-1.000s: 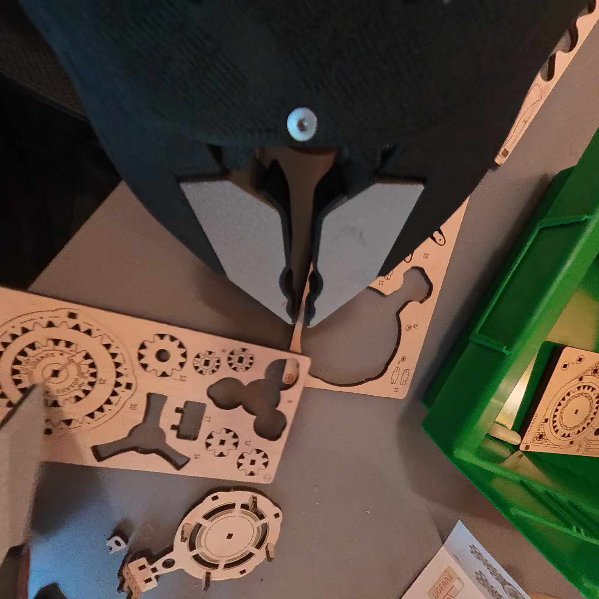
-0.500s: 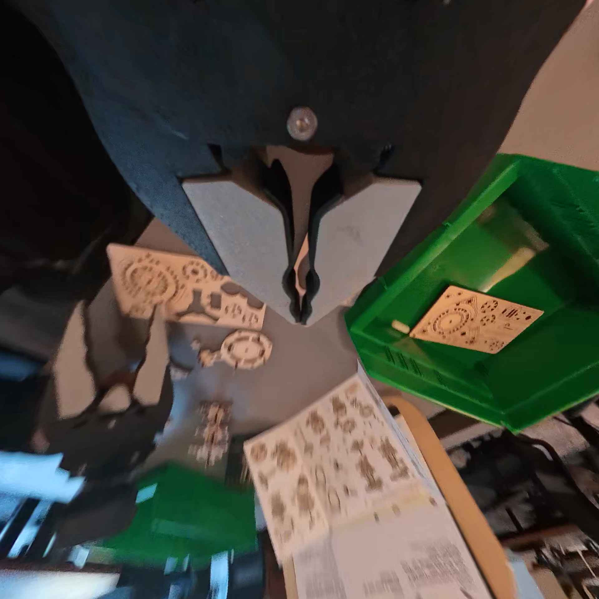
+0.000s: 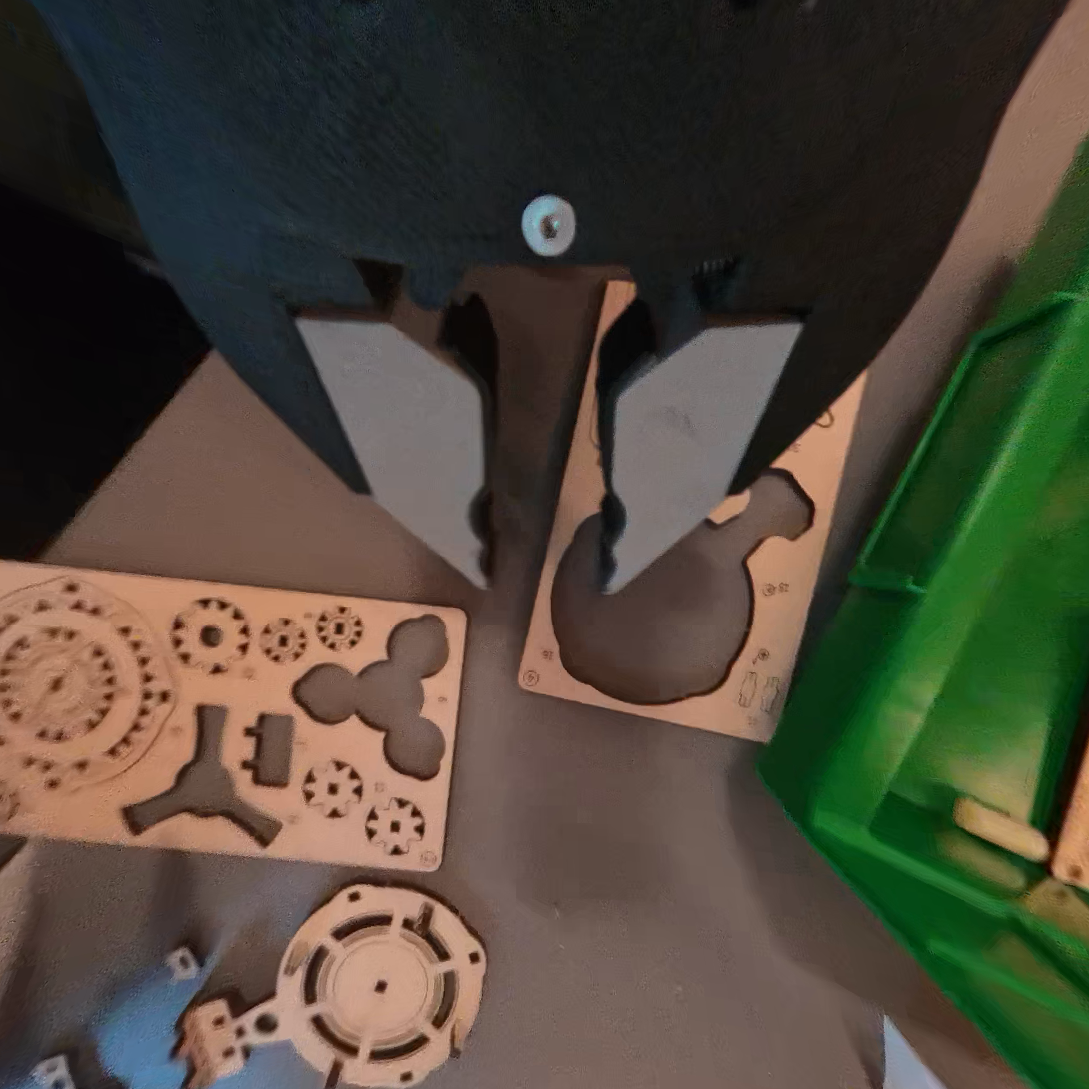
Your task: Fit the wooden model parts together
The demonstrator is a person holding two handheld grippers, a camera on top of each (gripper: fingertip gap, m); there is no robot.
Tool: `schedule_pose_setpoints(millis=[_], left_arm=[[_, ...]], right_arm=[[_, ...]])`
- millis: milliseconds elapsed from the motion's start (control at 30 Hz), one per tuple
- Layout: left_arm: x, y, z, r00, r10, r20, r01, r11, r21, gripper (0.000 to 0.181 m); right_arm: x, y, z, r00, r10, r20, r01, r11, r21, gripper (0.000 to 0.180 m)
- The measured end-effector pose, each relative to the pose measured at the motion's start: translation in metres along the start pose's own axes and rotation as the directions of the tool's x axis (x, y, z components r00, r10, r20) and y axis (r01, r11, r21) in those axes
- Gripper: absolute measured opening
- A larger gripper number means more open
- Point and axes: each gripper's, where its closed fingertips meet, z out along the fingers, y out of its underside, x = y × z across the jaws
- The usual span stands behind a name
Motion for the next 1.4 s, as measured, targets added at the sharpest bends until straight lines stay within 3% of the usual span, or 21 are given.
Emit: schedule_pose_setpoints(millis=[100,267,400,533,633,733,867,1033,1067,1167,1233,1300,1367,1400], left_arm=[[0.0,0.001,0.002,1.0,0.01,-0.018,-0.011,0.998,-0.058,0.002],[-0.003,0.003,-0.003,0.984,0.149,0.093,-0.138,0.984,-0.111,0.001],[0.008,-0.012,-0.02,0.956,0.196,0.22,-0.192,0.981,-0.038,0.001],[0.027,-0.029,-0.038,0.885,0.261,0.385,-0.289,0.957,0.017,0.001],[0.055,-0.045,-0.037,0.843,0.301,0.446,-0.365,0.929,0.063,0.001],[0.071,-0.057,-0.031,0.75,0.377,0.544,-0.462,0.887,0.022,0.002],[0.09,-0.067,-0.012,0.694,0.441,0.568,-0.531,0.847,-0.009,0.002],[0.097,-0.088,-0.006,0.66,0.434,0.614,-0.562,0.827,0.019,0.001],[0.099,-0.091,-0.005,0.652,0.435,0.621,-0.569,0.822,0.022,0.001],[0.113,-0.098,-0.003,0.712,0.418,0.564,-0.565,0.818,0.107,0.006],[0.131,-0.11,-0.024,0.844,0.329,0.424,-0.477,0.821,0.314,0.01],[0.128,-0.128,-0.068,0.943,0.175,0.282,-0.304,0.797,0.522,0.016],[0.1,-0.135,-0.104,0.959,0.085,0.272,-0.236,0.77,0.593,0.018],[0.083,-0.132,-0.109,0.948,0.078,0.308,-0.247,0.791,0.56,0.021]], right_arm=[[-0.001,-0.005,-0.004,1.0,0.003,0.008,-0.003,1.0,0.023,0.05],[-0.001,-0.007,-0.006,1.0,-0.004,0.001,0.004,0.999,0.034,0.05],[0.008,-0.013,-0.01,0.999,0.024,-0.034,-0.021,0.997,0.078,0.052],[0.031,-0.022,-0.019,0.984,0.155,-0.086,-0.139,0.975,0.171,0.051],[0.036,-0.031,-0.019,0.961,0.277,0.002,-0.269,0.933,0.238,0.061],[0.045,-0.04,-0.021,0.938,0.345,0.036,-0.339,0.89,0.304,0.058],[0.055,-0.044,-0.029,0.906,0.412,0.099,-0.42,0.836,0.353,0.055],[0.064,-0.036,-0.033,0.879,0.465,0.108,-0.471,0.808,0.353,0.031],[0.063,-0.036,-0.035,0.885,0.454,0.107,-0.46,0.815,0.352,0.011],[0.045,-0.037,-0.04,0.909,0.388,0.152,-0.417,0.857,0.303,0.0],[0.039,-0.032,-0.045,0.938,0.33,0.105,-0.346,0.898,0.272,0.0],[0.034,-0.031,-0.053,0.955,0.282,0.09,-0.296,0.918,0.263,0.0],[0.026,-0.037,-0.063,0.954,0.263,0.142,-0.293,0.914,0.281,0.0],[0.02,-0.04,-0.068,0.951,0.251,0.178,-0.295,0.909,0.294,0.0]])
